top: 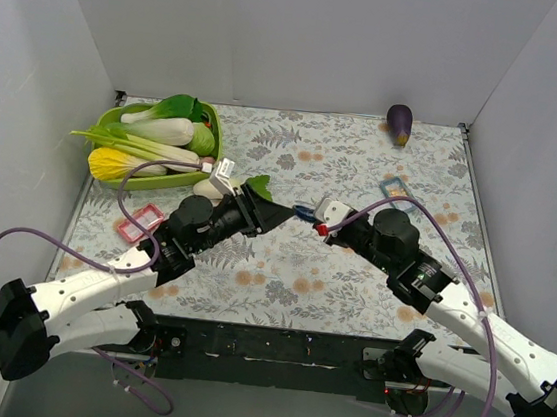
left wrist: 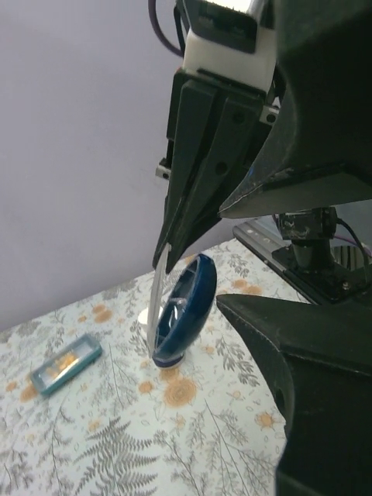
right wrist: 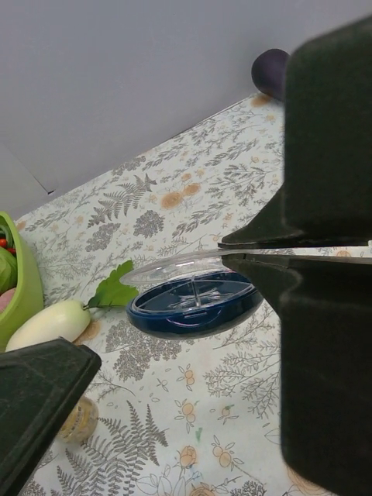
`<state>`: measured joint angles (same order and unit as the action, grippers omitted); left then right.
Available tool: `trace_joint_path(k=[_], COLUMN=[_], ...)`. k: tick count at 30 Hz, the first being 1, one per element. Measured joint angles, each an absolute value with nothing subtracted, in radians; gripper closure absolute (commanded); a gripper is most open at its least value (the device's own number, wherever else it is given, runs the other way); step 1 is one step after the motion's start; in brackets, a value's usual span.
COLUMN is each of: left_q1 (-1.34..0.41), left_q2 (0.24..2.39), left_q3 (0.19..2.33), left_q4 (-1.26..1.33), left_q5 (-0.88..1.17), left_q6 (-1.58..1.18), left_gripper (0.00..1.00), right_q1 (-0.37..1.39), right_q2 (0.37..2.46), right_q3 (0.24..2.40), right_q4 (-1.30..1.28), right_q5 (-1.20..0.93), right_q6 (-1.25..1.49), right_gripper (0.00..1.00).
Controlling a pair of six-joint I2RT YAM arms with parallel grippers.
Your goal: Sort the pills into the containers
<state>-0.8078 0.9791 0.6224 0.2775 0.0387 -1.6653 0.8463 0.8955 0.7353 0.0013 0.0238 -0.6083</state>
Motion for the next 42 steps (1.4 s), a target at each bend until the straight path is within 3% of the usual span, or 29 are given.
trace_joint_path(k=[17,26,31,42], left_q1=[-0.808,-0.781,-0.714,-0.711], left_q2=[1.171,1.172,1.174,1.129], left_q3=[0.624,0.547,0.469,0.580], left_q4=[0.538,0.521,0.561,0.700], left_q5=[0.200,0.207,0.247,0.382], left_q6=[-1.689,-1.684,-1.698,-1.716], left_gripper=[0.73,0.73,0.67,0.67], right_q1=[0.840,0.817,0.812,0.812], right_q2=[0.872,0.872,0.873,0.886], right_q3=[0.721,0.722,0.722,0.705], right_q4=[-0.004,-0.004,-0.002,0.009], right_q5=[0.031,0.019,0.020,0.020], right_q6=[-0.610,-0.579,-0.581,-0.592], right_gripper=[0.99,0.99,0.99,0.99])
